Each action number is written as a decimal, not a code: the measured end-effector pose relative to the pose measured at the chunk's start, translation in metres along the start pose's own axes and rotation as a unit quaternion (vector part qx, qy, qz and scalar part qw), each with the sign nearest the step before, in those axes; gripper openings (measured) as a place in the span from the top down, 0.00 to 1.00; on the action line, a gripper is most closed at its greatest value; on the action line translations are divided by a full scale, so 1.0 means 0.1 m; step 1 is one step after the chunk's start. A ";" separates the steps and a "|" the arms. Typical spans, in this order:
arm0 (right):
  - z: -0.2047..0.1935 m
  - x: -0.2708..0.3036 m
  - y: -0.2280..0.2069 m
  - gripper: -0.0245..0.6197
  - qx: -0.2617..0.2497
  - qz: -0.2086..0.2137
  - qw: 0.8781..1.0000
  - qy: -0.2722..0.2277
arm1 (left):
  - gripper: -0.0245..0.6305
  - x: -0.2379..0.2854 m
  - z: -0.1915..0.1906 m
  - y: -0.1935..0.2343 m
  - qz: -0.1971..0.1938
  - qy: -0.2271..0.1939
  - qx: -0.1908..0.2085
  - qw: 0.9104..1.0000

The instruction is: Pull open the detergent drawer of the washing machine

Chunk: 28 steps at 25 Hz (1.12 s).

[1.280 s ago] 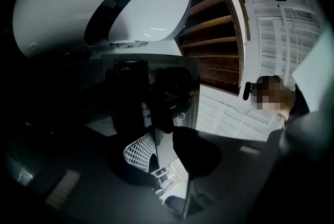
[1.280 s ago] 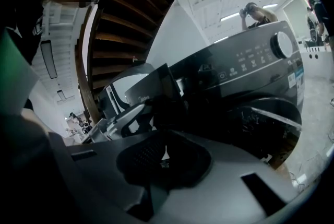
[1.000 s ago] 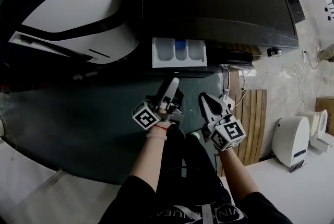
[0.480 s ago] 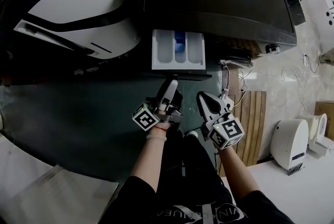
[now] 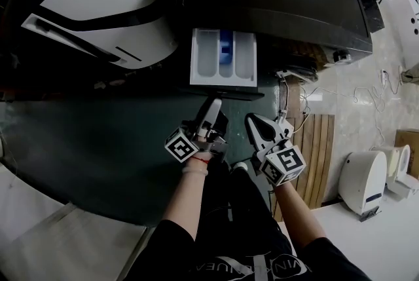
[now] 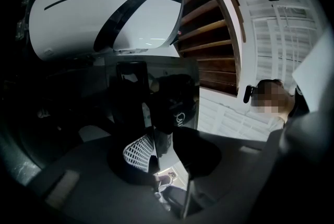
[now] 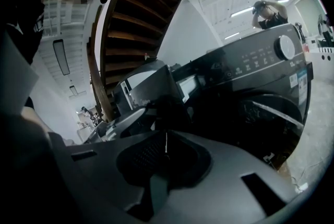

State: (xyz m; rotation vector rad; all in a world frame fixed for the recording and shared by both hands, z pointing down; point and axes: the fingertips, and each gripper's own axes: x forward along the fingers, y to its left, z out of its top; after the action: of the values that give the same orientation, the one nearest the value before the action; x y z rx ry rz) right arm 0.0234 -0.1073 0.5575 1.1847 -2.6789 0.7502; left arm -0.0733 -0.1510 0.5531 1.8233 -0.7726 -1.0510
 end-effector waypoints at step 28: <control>-0.05 -0.20 0.14 0.94 -0.001 -0.007 1.000 -0.006 | 0.81 -0.12 -0.08 -0.03 0.001 0.002 -0.009 1.000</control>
State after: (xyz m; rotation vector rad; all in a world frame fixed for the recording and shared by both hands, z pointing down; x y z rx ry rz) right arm 0.0265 -0.0833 0.5507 1.2099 -2.6773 0.7401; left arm -0.0714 -0.1373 0.5564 1.8081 -0.7609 -1.0495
